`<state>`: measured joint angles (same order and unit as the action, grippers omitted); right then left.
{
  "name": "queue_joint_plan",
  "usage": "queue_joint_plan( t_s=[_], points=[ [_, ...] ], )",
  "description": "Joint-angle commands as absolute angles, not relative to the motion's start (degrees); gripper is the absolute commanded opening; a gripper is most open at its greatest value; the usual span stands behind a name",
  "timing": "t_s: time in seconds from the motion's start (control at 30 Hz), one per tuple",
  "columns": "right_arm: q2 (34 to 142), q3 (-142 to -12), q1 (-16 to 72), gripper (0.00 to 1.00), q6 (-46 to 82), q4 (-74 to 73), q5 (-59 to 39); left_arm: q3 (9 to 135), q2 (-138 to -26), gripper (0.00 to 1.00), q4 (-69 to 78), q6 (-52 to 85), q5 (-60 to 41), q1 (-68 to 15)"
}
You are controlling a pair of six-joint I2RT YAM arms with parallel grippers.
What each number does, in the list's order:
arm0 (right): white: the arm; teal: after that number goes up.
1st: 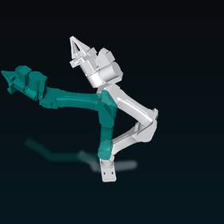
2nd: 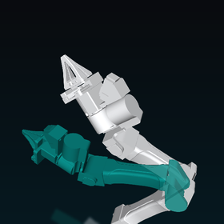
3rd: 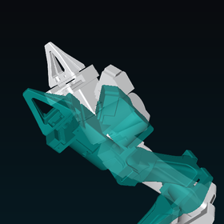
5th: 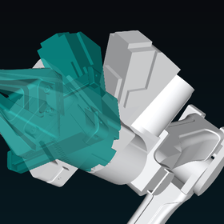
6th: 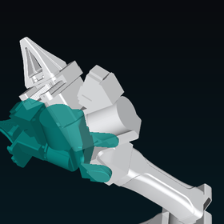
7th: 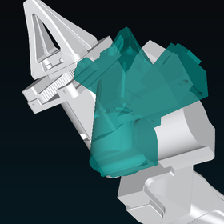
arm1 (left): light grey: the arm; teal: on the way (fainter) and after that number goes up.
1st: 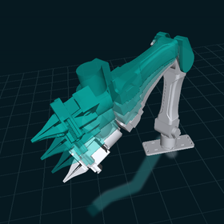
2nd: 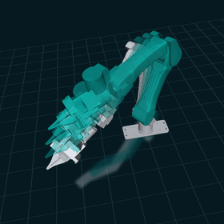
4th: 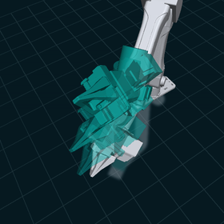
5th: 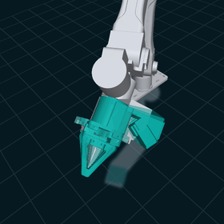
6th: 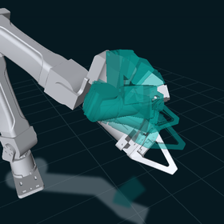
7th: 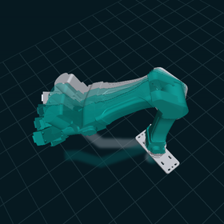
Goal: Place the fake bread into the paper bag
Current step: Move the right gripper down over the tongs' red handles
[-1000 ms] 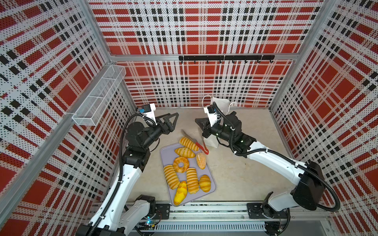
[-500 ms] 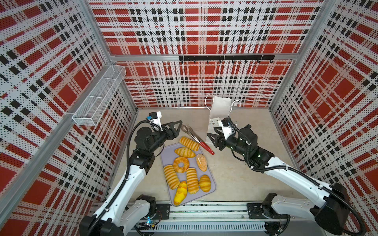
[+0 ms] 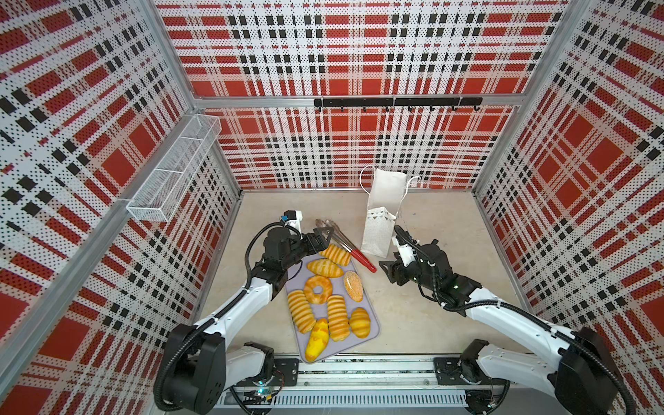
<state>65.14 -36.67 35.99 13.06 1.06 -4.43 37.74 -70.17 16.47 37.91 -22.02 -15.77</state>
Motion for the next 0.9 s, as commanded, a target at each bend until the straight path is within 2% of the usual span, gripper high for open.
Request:
queue_joint_plan(
  t_s=[0.0,0.37,0.63,0.87],
  points=[
    [68.05,-35.84,34.55,0.70,14.37,-1.25,-8.20,38.65,-71.02,0.98,17.38,37.10,-24.23,-14.68],
    [78.60,-38.95,33.86,0.69,15.25,-5.30,-9.24,41.23,-73.01,0.98,10.35,35.39,-26.97,-12.43],
    [83.54,-38.66,33.84,0.64,17.51,-11.65,-8.42,40.19,-69.64,0.98,4.10,33.25,-29.93,-9.61],
    [88.27,-39.02,33.75,0.66,18.69,-18.75,-6.32,39.30,-66.21,0.98,1.12,30.18,-32.25,-6.20]
  ],
)
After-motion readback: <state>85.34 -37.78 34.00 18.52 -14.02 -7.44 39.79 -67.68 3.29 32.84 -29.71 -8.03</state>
